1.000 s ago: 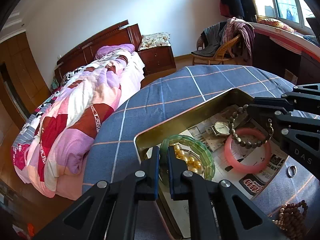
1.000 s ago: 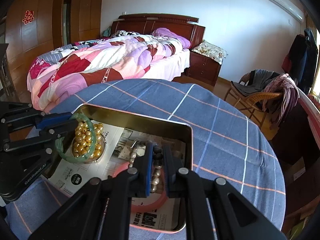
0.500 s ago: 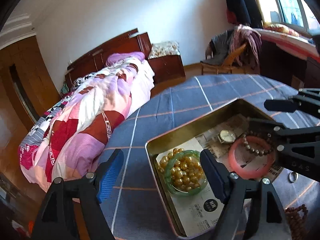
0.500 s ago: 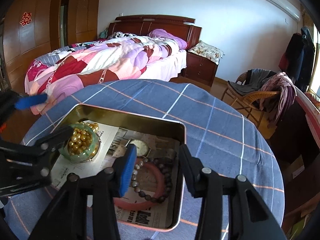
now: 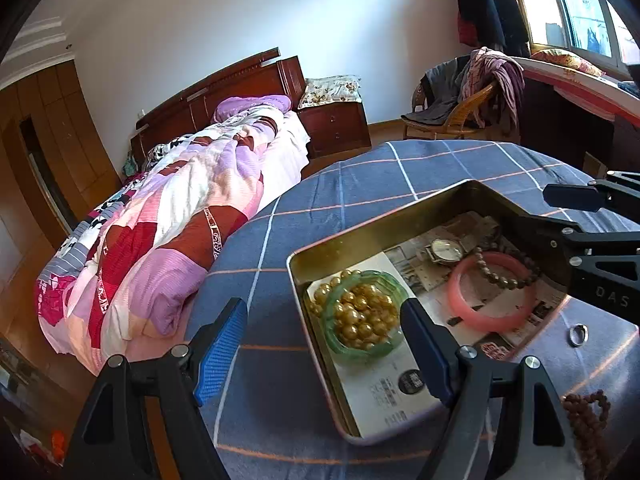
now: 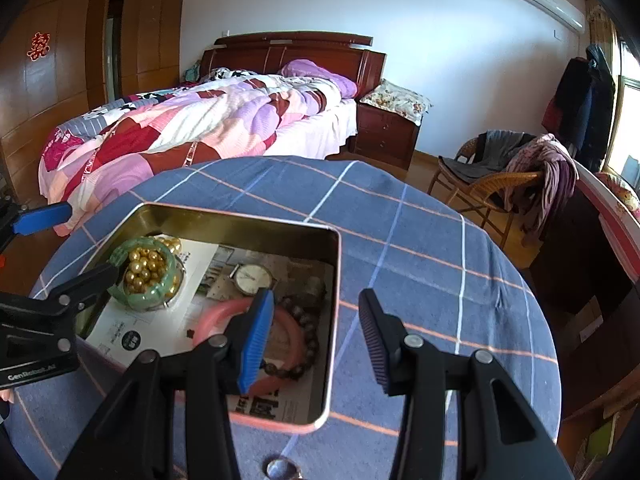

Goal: Organize jewelry
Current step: 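Withdraw both open tools from the tin toward the remaining jewelry, then grasp the long brown wooden bead strand with the left tool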

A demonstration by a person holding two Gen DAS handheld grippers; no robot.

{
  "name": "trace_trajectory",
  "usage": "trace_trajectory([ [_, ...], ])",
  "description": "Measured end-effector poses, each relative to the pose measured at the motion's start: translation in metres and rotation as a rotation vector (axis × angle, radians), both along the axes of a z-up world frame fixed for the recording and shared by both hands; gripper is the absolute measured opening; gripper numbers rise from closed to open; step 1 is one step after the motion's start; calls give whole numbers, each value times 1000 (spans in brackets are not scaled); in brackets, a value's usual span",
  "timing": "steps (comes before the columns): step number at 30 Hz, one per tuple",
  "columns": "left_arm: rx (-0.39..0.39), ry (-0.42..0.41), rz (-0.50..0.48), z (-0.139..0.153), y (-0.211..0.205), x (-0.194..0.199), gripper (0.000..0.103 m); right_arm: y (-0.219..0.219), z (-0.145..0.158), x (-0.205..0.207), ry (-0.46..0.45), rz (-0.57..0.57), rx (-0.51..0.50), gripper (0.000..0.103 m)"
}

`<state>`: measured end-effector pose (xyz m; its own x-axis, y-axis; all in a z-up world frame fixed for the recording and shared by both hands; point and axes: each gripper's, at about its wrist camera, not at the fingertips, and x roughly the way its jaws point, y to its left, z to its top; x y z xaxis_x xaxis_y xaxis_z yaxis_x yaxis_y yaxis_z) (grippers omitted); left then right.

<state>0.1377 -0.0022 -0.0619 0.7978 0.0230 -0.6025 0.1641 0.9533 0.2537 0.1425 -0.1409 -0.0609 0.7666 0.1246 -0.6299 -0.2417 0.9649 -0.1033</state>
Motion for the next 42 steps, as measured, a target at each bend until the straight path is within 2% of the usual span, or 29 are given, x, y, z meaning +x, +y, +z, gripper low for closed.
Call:
trace_trajectory([
  [10, -19, -10, -30, 4, -11, -43, 79, -24, 0, -33, 15, -47, 18, 48],
  [15, -32, 7, -60, 0, -19, -71, 79, -37, -7, -61, 30, -75, 11, 53],
  [20, -71, 41, -72, -5, -22, -92, 79, -50, -19, -80, 33, -115, -15, 53],
  [22, -61, 38, -74, -4, -26, -98, 79, -54, -21, -81, 36, -125, -6, 54],
  [28, -94, 37, -108, 2, -41, -108, 79, -57, -25, -90, 37, -121, -16, 57],
  [35, -67, 61, -189, -4, -73, -114, 78, -61, -26, -101, 28, -134, -30, 57],
  [37, -63, 80, -210, -8, -79, -114, 69, -64, -26, -102, 25, -143, -23, 57],
  [38, -64, 93, -219, -10, -81, -113, 61, -66, -26, -102, 27, -147, -18, 57],
  [40, -68, 125, -246, -16, -86, -112, 56, -67, -27, -101, 28, -151, -9, 58],
  [41, -68, 137, -257, -18, -88, -112, 47, -67, -27, -101, 29, -153, -6, 58],
  [42, -73, 152, -273, -20, -90, -111, 30, -67, -27, -101, 29, -151, -3, 58],
])
